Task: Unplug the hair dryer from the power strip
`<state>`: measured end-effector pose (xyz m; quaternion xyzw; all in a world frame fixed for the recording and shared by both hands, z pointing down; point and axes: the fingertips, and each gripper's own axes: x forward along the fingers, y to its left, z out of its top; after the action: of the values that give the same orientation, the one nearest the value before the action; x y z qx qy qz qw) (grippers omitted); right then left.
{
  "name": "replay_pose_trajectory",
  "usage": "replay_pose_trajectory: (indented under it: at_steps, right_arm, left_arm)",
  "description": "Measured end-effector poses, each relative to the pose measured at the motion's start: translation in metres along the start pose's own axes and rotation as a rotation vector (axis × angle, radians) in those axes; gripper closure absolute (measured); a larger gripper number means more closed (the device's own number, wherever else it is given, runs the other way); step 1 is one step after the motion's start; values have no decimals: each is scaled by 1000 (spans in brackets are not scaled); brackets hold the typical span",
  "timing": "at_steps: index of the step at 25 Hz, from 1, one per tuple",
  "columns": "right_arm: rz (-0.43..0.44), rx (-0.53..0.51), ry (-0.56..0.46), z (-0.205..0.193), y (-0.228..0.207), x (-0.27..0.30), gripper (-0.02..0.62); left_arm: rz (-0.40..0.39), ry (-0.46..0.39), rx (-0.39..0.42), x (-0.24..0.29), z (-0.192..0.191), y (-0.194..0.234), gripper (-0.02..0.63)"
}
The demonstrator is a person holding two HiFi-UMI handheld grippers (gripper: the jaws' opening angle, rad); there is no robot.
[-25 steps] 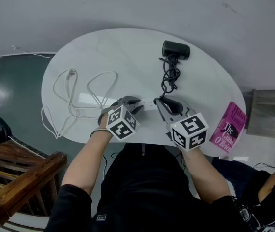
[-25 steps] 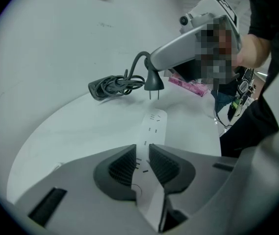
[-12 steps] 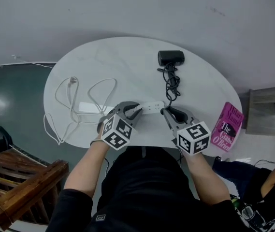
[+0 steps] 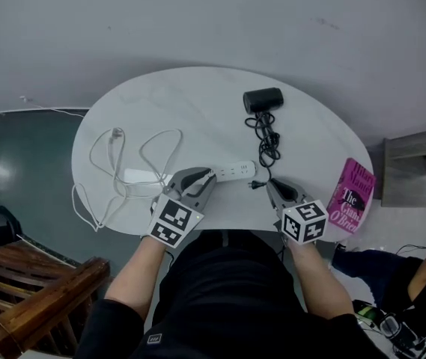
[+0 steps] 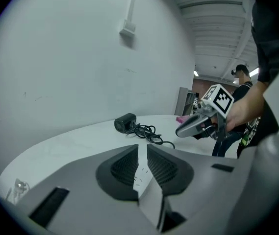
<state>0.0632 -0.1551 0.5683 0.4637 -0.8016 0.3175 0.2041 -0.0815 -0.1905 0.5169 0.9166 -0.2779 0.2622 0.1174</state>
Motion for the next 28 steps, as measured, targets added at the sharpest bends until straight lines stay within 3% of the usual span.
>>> replay_pose_trajectory:
  at_steps: [6, 15, 28]
  right_arm:
    - [-33, 23, -8, -6, -4, -3, 549]
    - [-55, 14, -87, 17, 11, -22, 549]
    - [-97, -22, -272, 81, 40, -69, 549]
  left_arm:
    - [-3, -59, -46, -13, 6, 0, 554]
    - [3, -156, -73, -42, 26, 1, 557]
    - [73, -295, 28, -103, 79, 7, 560]
